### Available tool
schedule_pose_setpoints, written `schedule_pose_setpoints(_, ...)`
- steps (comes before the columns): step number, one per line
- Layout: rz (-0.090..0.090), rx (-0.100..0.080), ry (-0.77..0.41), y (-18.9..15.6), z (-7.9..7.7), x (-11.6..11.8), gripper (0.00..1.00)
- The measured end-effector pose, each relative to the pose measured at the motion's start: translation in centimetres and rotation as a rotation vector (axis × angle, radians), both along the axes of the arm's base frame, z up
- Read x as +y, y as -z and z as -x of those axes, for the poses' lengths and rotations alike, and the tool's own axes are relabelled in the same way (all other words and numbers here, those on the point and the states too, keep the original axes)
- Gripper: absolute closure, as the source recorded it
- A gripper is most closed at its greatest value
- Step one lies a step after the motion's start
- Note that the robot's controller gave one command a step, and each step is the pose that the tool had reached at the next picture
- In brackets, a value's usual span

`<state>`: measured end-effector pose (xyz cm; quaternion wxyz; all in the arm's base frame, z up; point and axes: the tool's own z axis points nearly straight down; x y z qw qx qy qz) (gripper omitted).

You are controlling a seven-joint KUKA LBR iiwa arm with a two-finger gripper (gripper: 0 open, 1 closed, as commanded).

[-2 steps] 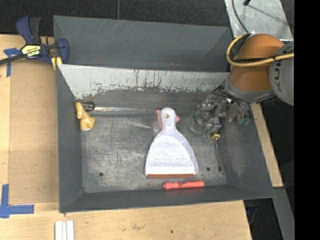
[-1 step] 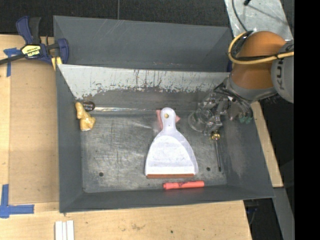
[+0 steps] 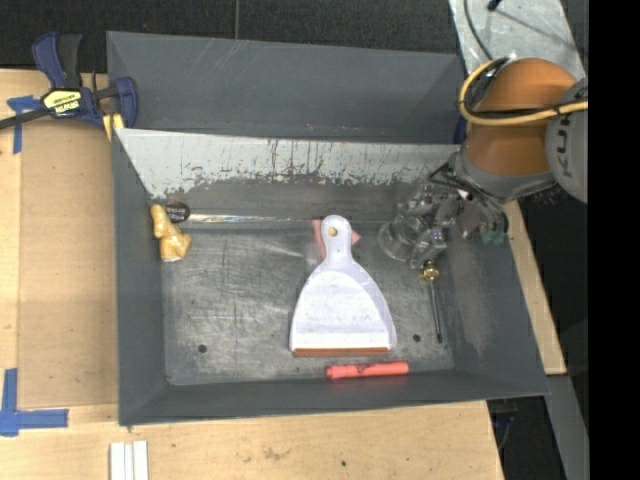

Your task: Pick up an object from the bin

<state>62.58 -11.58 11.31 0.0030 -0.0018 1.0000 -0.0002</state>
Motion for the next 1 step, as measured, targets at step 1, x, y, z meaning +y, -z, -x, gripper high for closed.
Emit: schedule_pose_setpoints(1, 0.001, -0.001, 0.000, -0.41, -0.05, -0.04, 1.00)
